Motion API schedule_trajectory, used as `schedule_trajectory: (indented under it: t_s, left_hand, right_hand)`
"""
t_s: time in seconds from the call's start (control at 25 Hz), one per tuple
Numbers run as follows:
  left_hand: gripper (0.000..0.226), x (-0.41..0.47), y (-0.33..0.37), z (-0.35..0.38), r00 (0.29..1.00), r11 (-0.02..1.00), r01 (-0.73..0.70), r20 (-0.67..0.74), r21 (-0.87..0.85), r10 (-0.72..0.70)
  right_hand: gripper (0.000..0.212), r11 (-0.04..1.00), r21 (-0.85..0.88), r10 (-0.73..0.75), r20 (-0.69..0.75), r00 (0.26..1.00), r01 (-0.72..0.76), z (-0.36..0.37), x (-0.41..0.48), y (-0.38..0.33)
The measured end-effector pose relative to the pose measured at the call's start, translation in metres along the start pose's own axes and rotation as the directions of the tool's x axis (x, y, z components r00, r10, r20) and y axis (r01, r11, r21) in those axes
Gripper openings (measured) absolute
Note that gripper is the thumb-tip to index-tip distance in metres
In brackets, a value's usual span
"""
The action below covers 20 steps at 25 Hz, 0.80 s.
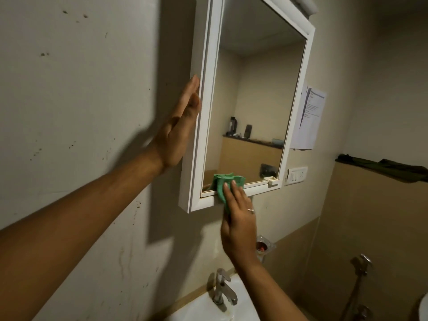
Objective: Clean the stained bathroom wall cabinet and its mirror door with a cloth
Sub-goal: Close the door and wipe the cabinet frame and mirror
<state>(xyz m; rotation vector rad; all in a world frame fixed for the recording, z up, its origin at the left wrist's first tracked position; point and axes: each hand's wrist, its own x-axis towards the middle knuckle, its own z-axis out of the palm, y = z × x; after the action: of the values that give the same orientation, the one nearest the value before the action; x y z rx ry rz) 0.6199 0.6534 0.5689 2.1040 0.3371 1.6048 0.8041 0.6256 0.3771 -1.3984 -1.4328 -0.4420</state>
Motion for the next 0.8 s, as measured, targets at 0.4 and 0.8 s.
schedule_trajectory:
  t_s: [0.4,0.8]
  left_hand:
    - [0.073,0.000,0.022,-0.013,0.992,0.995,0.099,0.077,-0.003,-0.098]
    - [0.079,-0.005,0.040,-0.010,0.971,0.975,0.224,0.084,0.006,-0.224]
  right_hand:
    - [0.044,0.945,0.285,0.176,-0.033,0.984,-0.160,0.005,-0.002,-0.086]
    - [0.039,0.991,-0.026,0.137,0.103,0.985,-0.135,-0.014,-0.012,-0.095]
